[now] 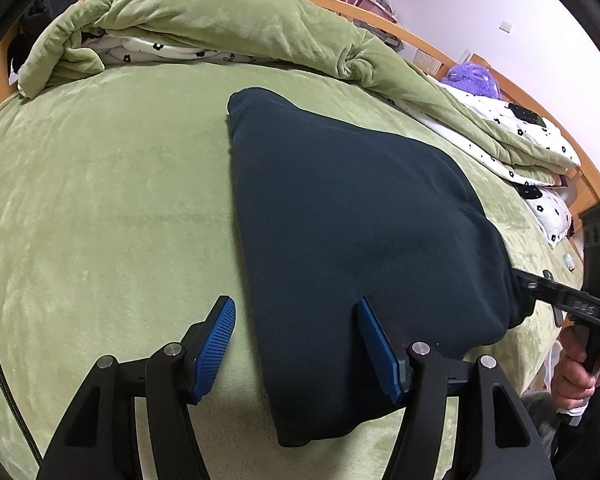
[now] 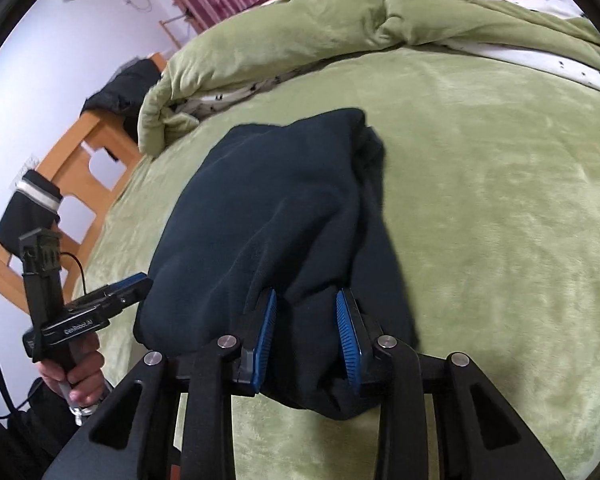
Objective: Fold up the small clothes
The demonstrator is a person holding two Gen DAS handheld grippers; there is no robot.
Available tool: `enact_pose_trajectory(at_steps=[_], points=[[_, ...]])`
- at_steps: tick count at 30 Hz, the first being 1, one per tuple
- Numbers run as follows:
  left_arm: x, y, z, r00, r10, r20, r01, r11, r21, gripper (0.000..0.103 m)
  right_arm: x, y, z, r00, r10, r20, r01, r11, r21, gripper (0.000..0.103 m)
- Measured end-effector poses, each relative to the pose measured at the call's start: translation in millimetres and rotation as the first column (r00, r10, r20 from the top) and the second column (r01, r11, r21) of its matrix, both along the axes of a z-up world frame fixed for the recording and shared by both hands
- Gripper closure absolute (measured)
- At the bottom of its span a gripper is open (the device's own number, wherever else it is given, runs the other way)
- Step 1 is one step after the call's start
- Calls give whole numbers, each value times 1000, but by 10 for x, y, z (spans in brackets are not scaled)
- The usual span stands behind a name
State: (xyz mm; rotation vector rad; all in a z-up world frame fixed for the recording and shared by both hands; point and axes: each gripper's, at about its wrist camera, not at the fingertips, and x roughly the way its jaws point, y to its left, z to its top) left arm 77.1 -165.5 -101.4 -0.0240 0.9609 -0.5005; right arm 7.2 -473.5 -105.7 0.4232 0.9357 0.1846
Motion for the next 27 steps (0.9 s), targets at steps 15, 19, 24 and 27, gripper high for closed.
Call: enact_pose_trajectory(at_steps=[15, 19, 24, 27], points=[[-116, -65, 15, 999, -31, 33, 30, 999, 39, 39, -41, -334, -162, 991, -114, -69, 109, 991, -81, 100], [-141, 66, 35, 999, -11, 39, 10, 1000, 25, 40, -15, -211, -92, 991, -119, -67, 106, 979, -172, 97], [-86, 144, 24, 999, 21, 26, -21, 1000, 0, 40, -118, -261, 215, 988, -144, 52, 151, 974, -172, 92], [-73, 92, -43, 1000, 28, 8, -28, 1000, 13, 39, -117, -234, 247, 987, -140, 85, 149, 983, -109, 91]])
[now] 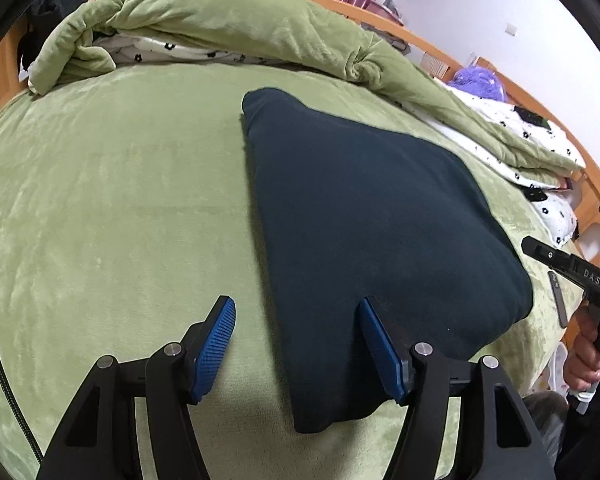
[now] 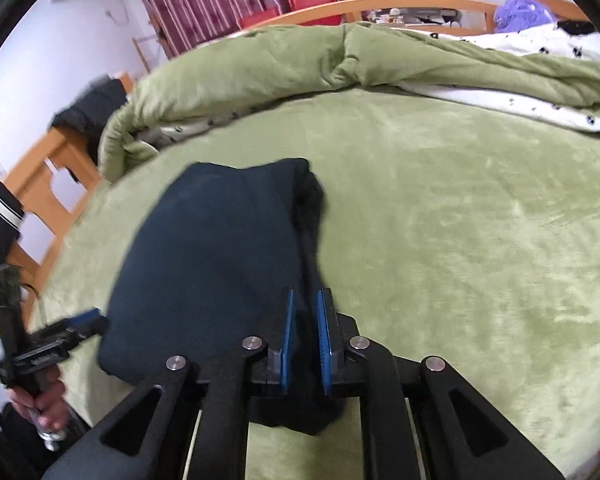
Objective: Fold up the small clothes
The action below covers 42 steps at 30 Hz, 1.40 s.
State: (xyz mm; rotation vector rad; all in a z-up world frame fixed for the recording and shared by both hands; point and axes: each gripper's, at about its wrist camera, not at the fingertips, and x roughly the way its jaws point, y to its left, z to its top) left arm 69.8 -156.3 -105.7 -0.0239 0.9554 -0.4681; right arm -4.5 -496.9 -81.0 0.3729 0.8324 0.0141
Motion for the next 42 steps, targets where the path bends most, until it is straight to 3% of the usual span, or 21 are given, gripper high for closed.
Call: enact_pose_trajectory(at_steps=[2, 5, 8, 10, 11, 15, 17, 20, 23, 25, 27, 29, 30, 32, 34, 37, 41, 42], points=[[-11, -39, -30, 1000, -10, 3, 10, 1000, 16, 39, 50, 68, -109, 999, 28, -42, -29, 999, -20, 91], [-18, -48, -23, 1000, -29, 5, 29, 999, 15, 39, 195, 238, -389, 980, 28, -197, -63, 983, -170, 92], [17, 14, 28, 1000, -22, 20, 22, 1000, -17, 39, 193, 248, -293, 983, 36, -178, -70, 980, -186, 91], [68, 52, 56, 999, -6, 34, 7, 999, -32, 39, 180, 188, -118, 993, 46, -107, -61, 988, -141, 90], [122, 57, 65, 999, 7, 38, -5, 999, -33, 39, 207, 142, -9, 997, 43, -58, -50, 993, -111, 85], [337, 17, 93, 998, 40, 42, -39, 999, -37, 39, 514, 73, 175, 999, 36, 23, -36, 999, -25, 47], [445, -25, 113, 998, 49, 44, -48, 998, -40, 39, 719, 87, 168, 999, 37, 23, -37, 999, 0, 45], [598, -132, 120, 998, 40, 50, -38, 999, -31, 41, 1103, 85, 24, 999, 24, -26, -24, 1000, -1, 45], [670, -224, 100, 998, 24, 64, -23, 1000, -17, 41, 1415, 32, -195, 995, 6, -101, 0, 998, 55, 45], [719, -275, 87, 997, 13, 71, -13, 1000, -8, 41, 1559, -29, -273, 995, 9, -102, 2, 994, 108, 49], [767, -317, 68, 998, 9, 69, -9, 1000, 0, 41, 1649, -31, -282, 997, 29, -77, -19, 992, 123, 75], [796, -346, 61, 998, 7, 68, -7, 1000, 7, 41, 1710, 27, -213, 997, 74, -38, -71, 994, 80, 88], [803, -354, 58, 998, 2, 67, -2, 1000, 7, 40, 1672, 37, -122, 996, 87, 34, -89, 995, 48, 89], [797, -357, 58, 998, -1, 69, 1, 1000, 0, 40, 1596, 26, -20, 985, 98, 140, -101, 995, 19, 90], [794, -373, 48, 998, -6, 64, 6, 1000, -3, 39, 1639, 56, -111, 992, 86, 95, -84, 996, -29, 90], [767, -404, 27, 998, 3, 56, -4, 1000, 9, 40, 1816, 186, -481, 993, 76, -88, -88, 986, -141, 89], [696, -371, 62, 999, 18, 46, -19, 1000, 13, 41, 1757, 270, -307, 996, 33, -85, -54, 964, -261, 72], [677, -357, 78, 999, 20, 43, -21, 1000, 12, 41, 1691, 282, -212, 997, 12, -71, -33, 956, -293, 72]])
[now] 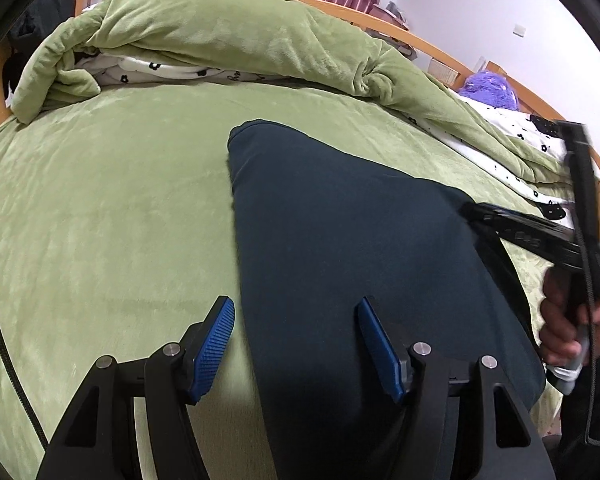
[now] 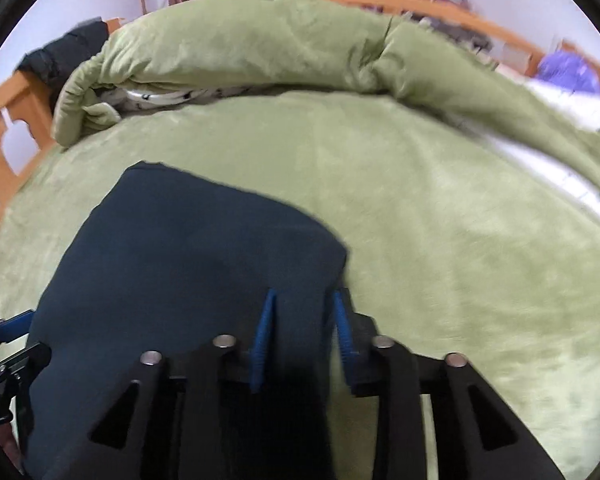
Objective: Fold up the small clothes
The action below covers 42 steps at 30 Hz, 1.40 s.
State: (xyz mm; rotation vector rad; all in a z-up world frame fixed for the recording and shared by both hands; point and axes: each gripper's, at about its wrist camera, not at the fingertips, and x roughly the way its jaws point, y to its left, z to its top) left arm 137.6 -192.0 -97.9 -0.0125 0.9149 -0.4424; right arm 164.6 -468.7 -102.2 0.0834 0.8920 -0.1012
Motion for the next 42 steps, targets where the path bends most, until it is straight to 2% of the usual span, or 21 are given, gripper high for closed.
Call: enact_pose_trajectory(at_steps=[4, 6, 11, 12, 16, 20, 23, 31, 42], points=[[-153, 70, 134, 1000, 8, -9, -8, 1000, 1, 41, -396, -14, 259, 999, -27, 26, 27, 999, -18, 68], [-278, 109, 248, 1000, 10, -4, -10, 1000, 5, 41, -642, -12, 378, 998, -56, 12, 56, 998, -12, 56], [-648, 225, 603, 999, 32, 37, -34, 999, 35, 41, -1317, 53, 691, 993, -119, 12, 119, 993, 1, 52], [-726, 248, 681, 998, 38, 47, -40, 998, 39, 39, -1454, 85, 770, 992, -128, 16, 128, 992, 4, 48], [-1016, 297, 966, 995, 57, 84, -62, 996, 59, 31, -1864, 238, 1036, 990, -134, 38, 133, 991, 19, 47], [-1304, 319, 1237, 991, 64, 117, -71, 996, 56, 24, -2268, 420, 1319, 985, -147, 86, 148, 989, -6, 22], [-1476, 307, 1369, 986, 66, 151, -76, 995, 59, 23, -2469, 522, 1462, 983, -140, 118, 145, 989, -33, 13], [-1770, 261, 1546, 980, 58, 190, -72, 995, 72, 23, -2809, 584, 1660, 976, -166, 139, 172, 984, -36, 12], [-1916, 257, 1622, 978, 58, 202, -72, 995, 64, 23, -2939, 543, 1757, 971, -176, 158, 183, 983, -27, 12]])
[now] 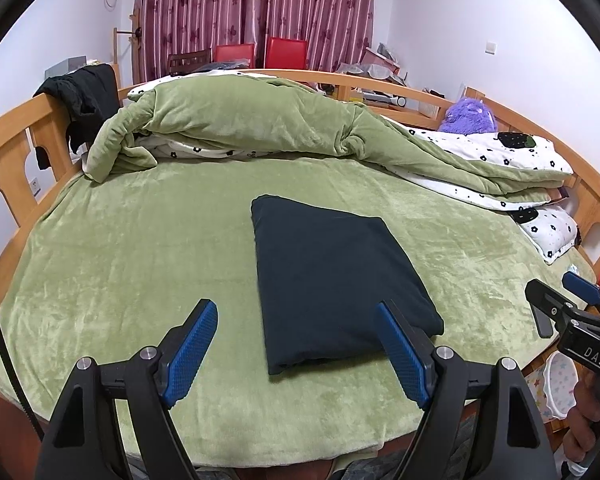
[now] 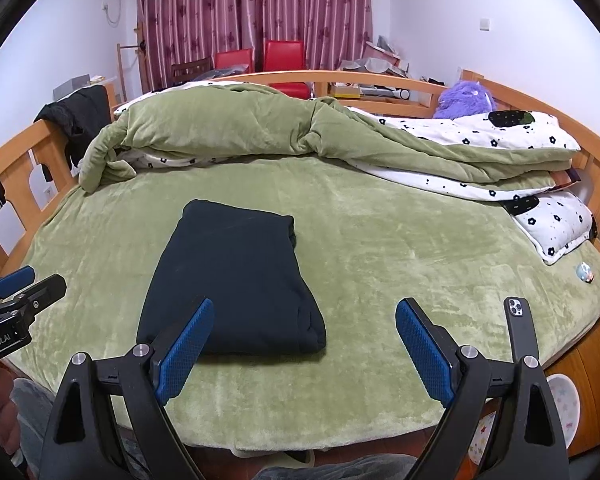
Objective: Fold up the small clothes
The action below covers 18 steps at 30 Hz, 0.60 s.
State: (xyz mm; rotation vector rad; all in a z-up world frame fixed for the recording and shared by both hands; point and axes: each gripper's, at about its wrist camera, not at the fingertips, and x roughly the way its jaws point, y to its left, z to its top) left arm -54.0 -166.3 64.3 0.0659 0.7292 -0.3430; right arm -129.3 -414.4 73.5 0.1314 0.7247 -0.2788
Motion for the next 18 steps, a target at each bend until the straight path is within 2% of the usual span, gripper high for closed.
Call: enact_pose_trajectory(at_steps=[18], points=[[-43, 62, 0, 1000, 7, 0, -7, 1000, 0, 23, -64, 24, -9, 1000, -11, -11, 11, 1000, -1, 12]])
